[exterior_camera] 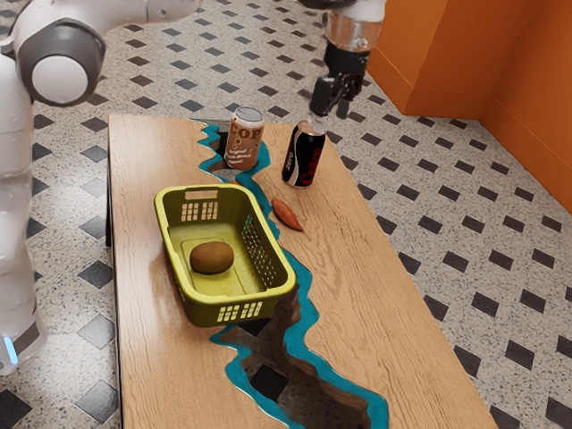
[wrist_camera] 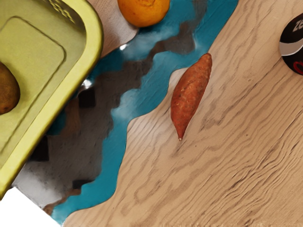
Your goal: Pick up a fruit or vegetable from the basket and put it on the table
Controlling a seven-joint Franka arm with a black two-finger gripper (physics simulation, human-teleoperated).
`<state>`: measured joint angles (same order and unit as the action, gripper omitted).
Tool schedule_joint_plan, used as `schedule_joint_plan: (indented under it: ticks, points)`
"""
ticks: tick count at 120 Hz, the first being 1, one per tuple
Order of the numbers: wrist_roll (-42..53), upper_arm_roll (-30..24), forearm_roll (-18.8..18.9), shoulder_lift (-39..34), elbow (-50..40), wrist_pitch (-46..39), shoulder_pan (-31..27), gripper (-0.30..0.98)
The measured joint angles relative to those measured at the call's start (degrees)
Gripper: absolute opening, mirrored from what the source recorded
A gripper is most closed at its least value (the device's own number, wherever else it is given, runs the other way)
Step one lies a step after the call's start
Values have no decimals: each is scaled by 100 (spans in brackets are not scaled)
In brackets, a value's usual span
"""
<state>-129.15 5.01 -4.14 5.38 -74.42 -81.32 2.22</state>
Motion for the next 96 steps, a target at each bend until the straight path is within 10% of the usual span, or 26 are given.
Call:
schedule_joint_plan:
  ticks: [52, 96]
  points:
    - [879, 24, -277, -128, -99, 16, 360, 69]
    - [3723, -59, -667, -2483, -3740, -977, 538, 69]
